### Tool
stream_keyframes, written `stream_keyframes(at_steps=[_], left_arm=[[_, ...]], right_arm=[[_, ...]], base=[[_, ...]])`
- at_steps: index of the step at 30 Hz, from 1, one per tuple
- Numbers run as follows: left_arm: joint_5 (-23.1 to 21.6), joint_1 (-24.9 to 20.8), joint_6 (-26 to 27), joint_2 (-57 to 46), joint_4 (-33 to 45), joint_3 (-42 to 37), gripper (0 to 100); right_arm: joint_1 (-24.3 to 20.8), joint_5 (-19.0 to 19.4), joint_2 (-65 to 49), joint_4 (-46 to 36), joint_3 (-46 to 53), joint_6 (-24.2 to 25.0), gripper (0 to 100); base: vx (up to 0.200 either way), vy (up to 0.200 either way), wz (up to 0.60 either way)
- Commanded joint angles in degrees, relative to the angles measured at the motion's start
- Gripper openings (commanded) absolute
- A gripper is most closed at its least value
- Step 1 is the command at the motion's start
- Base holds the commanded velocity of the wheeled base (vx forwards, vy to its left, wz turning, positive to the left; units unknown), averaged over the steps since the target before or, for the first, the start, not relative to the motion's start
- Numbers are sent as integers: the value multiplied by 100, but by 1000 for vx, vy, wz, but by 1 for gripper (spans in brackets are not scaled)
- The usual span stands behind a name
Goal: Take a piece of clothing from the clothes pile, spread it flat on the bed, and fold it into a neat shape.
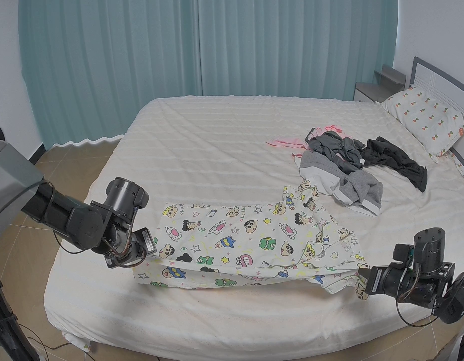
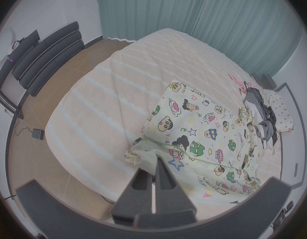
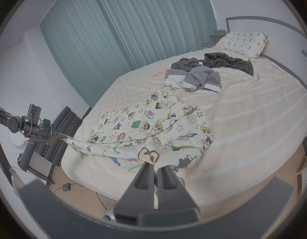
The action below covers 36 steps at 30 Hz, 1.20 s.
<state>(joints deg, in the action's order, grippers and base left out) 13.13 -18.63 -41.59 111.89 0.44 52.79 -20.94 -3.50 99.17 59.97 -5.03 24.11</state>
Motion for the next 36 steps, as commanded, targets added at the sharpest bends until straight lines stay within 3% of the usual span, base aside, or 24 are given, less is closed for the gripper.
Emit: stream_keyframes(at_steps=[1,8,36], left_arm=[[5,-27,37,-466,0,-436,0],[14,-53,64,-650,26,-726,0],[41,-317,160,-1169,62,-1596,0]], right_arm=[[-15,-2,-328,-2,266,-3,0],[-50,-2,-548,-187,495,-12,0],[-182,42,-1752,-2156,424,-65,0]], base=[[0,0,0],[0,0,0],[0,0,0]])
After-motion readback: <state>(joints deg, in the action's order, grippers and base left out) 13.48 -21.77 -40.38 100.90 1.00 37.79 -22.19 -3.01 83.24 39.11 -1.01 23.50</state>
